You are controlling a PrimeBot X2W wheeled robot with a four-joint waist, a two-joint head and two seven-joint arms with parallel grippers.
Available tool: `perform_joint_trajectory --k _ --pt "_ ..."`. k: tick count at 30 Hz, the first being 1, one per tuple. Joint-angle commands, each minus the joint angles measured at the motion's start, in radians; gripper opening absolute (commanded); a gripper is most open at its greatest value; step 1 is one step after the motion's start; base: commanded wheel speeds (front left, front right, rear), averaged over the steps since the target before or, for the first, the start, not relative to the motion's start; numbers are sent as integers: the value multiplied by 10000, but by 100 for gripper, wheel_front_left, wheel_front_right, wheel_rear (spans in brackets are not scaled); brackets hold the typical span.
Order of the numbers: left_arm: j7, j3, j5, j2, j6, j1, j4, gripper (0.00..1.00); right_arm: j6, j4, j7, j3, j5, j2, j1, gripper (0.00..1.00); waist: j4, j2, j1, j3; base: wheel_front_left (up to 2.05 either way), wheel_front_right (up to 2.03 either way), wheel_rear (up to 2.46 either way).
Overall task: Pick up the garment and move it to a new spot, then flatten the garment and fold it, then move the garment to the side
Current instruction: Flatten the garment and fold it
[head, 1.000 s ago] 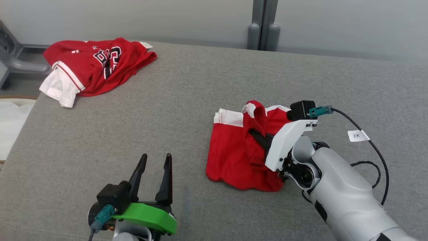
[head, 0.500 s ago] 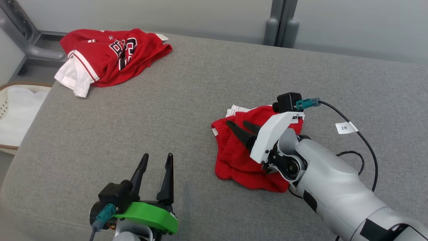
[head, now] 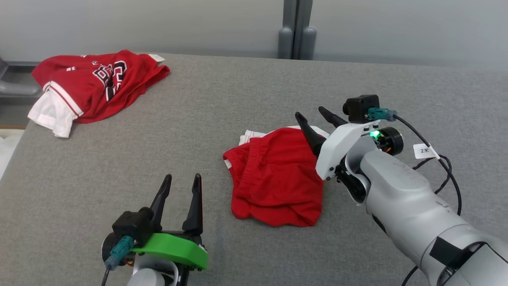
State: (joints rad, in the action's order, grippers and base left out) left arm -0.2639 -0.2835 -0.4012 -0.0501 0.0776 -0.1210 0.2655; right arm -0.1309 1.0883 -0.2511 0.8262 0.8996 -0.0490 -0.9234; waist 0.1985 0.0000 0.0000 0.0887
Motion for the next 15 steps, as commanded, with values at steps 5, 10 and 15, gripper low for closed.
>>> perform_joint_trajectory --k 5,10,15 --pt "-6 333 237 -14 -54 -119 268 100 7 -332 -142 -1545 -1482 -546 394 100 -956 0 0 -474 0 0 0" --pt "-6 658 389 -21 -35 225 459 100 6 -1911 -138 -4020 -3538 -821 2082 100 -1406 0 0 -745 0 0 0" --pt "-6 981 421 -20 -28 624 444 100 6 -3992 -138 -6570 -5880 -436 4534 100 -1675 0 0 -927 0 0 0"
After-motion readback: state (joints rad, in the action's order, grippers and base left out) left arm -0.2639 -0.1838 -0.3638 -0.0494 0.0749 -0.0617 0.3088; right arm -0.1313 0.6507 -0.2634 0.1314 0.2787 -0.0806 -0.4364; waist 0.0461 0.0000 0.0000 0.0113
